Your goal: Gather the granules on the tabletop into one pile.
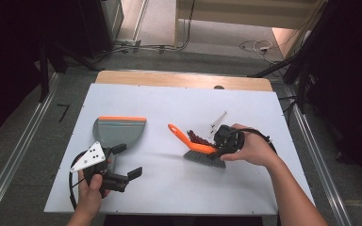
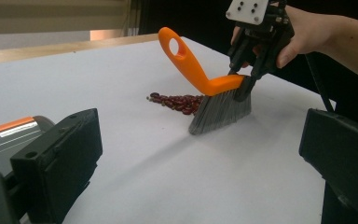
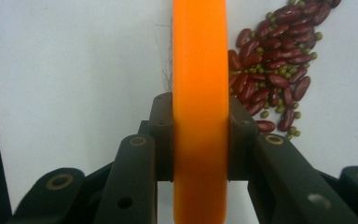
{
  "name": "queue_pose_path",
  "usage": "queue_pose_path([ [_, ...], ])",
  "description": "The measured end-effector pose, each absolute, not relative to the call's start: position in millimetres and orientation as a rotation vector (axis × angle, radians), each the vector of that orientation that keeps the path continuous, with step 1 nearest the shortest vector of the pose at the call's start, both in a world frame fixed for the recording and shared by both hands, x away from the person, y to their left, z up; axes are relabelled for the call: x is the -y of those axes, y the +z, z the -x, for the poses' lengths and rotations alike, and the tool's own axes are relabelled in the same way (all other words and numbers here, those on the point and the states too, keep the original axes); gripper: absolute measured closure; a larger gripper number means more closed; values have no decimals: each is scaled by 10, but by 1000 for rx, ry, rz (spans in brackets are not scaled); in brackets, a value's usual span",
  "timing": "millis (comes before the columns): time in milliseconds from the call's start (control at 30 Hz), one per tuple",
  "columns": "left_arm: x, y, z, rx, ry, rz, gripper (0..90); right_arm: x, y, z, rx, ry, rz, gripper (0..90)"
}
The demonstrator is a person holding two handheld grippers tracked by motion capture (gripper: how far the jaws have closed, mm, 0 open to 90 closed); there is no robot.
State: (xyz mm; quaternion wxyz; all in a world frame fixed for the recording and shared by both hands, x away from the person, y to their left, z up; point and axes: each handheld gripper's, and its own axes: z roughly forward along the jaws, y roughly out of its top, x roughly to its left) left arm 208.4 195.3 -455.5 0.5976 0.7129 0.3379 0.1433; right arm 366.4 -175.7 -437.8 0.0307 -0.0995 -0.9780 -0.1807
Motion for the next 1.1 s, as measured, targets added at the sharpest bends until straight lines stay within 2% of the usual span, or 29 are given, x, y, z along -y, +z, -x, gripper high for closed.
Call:
queue_pose_path([
  [1100, -1941, -4565, -2089, -785, 323, -1655, 2, 1566, -4341, -4036, 3059, -555, 445, 684],
])
